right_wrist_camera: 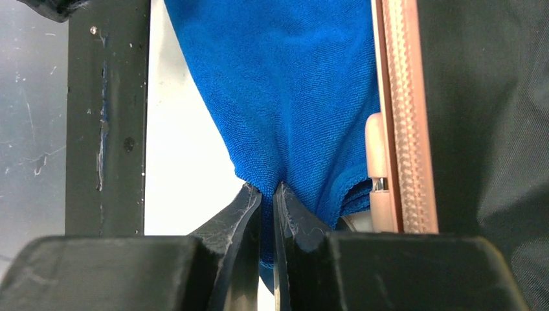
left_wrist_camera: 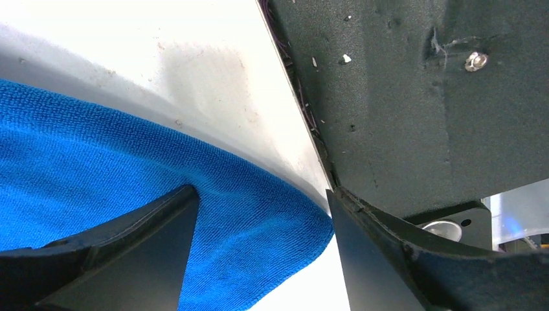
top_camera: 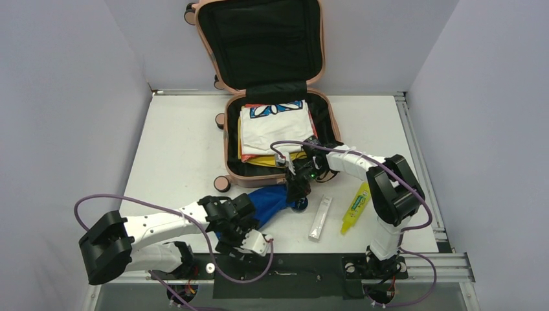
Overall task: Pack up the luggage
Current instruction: Pick up the clothes from the corner of the board.
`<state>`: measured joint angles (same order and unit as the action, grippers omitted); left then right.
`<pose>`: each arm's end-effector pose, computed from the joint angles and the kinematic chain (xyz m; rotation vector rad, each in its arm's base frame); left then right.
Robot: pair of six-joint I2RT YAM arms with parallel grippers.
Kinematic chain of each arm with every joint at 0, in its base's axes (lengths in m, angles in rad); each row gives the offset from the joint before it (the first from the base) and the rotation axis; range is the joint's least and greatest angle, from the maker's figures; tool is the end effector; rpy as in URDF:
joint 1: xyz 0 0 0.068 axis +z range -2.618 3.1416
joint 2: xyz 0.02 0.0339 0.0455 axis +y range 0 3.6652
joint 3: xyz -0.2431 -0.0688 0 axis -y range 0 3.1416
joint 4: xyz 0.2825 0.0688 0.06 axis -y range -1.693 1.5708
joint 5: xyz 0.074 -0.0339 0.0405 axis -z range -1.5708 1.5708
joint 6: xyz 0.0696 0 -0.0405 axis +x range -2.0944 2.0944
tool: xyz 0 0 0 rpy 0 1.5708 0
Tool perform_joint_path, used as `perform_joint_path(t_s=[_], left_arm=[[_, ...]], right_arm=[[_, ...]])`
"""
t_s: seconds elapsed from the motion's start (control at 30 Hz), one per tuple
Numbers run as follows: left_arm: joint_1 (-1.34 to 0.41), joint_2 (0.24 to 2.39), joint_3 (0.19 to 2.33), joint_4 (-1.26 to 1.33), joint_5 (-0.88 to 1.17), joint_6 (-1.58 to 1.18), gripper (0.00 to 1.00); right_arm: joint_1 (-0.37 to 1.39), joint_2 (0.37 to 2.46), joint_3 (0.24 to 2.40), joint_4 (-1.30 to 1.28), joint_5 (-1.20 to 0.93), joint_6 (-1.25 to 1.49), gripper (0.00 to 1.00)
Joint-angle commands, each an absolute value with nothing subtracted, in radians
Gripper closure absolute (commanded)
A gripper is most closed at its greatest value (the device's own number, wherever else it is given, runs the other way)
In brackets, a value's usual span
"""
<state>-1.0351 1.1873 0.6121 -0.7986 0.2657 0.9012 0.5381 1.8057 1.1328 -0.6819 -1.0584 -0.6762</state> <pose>0.0998 -0.2040 0.0972 2.4405 1.6320 -0.4108 0.2764 0.2356 0.1152 -1.5547 1.9605 1.4382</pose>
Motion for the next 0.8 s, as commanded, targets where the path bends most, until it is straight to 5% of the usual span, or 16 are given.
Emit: perform_joint_path(t_s=[0.0, 0.3, 0.47, 0.53, 0.57, 0.77], left_arm=[[-1.055, 1.23, 0.651, -0.768, 0.243, 0.83, 0.27], [-1.101, 1.321, 0.636, -0.727, 0.195, 0.776, 0.51], [-1.103, 1.358, 0.633, -0.708, 0.163, 0.765, 0.74], [-1.103, 1.372, 0.641, -0.715, 0.163, 0.765, 0.97], [-1.103, 1.376, 0.644, -0.724, 0.162, 0.769, 1.0], [-1.098, 1.304, 0.694, -0.816, 0.134, 0.825, 1.0]], right_arm=[[0.508, 1.768, 1.103, -0.577, -0.991, -0.693, 0.95], [0.5, 1.757, 1.107, -0.573, -0.982, -0.682, 0.95], [0.499, 1.734, 1.122, -0.638, -0.977, -0.735, 0.95], [0.5, 1.723, 1.136, -0.691, -0.978, -0.778, 0.95], [0.5, 1.722, 1.158, -0.745, -0.983, -0.826, 0.95], [0.5, 1.705, 1.296, -1.076, -1.02, -1.049, 0.95]])
